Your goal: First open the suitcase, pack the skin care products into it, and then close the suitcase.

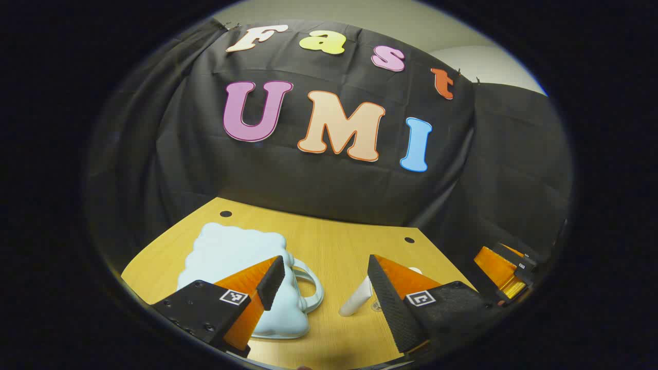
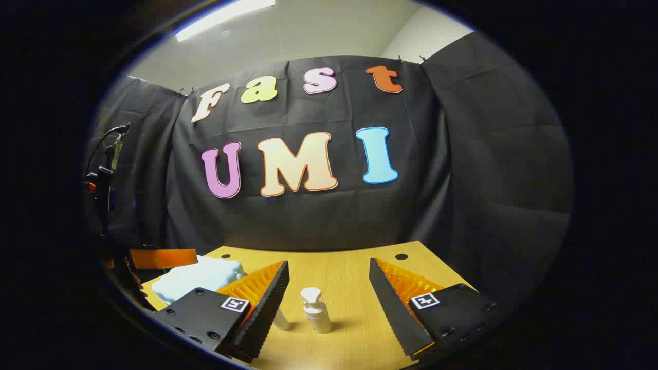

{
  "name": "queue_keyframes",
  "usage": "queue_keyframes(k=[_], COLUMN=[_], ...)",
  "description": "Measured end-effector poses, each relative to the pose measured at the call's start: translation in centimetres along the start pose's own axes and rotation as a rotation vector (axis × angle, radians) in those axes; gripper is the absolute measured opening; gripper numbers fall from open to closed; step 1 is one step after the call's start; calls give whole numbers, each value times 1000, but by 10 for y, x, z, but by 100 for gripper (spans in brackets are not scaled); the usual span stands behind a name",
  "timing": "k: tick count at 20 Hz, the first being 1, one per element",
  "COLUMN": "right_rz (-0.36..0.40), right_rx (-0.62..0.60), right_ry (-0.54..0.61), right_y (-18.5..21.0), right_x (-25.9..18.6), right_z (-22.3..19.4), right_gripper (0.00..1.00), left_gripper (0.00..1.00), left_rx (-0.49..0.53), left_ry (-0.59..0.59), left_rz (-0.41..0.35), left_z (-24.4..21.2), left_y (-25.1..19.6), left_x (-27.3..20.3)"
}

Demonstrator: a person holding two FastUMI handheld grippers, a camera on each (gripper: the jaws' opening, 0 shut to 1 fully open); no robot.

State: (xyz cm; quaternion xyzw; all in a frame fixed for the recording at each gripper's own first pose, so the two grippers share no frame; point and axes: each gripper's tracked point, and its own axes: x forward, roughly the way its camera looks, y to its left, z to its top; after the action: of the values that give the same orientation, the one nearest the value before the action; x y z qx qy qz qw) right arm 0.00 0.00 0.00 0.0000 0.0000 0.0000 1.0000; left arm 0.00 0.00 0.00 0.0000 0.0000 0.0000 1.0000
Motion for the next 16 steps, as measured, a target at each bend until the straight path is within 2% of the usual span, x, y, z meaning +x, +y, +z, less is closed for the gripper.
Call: queue_keyframes(k=[9,12,16], right_rz=[4,17,23], right_rx=[12,20,2], right_ry=[-14,-19,-8], right_y=[-6,-3,-3], right_x=[12,16,16], right_z=[8,10,4], right_gripper=[98,98,98], left_gripper=[95,95,95], left_rx=[-12,-27,-10], left_ry=[68,155,329], left_rz=[19,22,9], left_z=[-18,-30,-54], left_y=[6,14,18], left_x=[30,54,88])
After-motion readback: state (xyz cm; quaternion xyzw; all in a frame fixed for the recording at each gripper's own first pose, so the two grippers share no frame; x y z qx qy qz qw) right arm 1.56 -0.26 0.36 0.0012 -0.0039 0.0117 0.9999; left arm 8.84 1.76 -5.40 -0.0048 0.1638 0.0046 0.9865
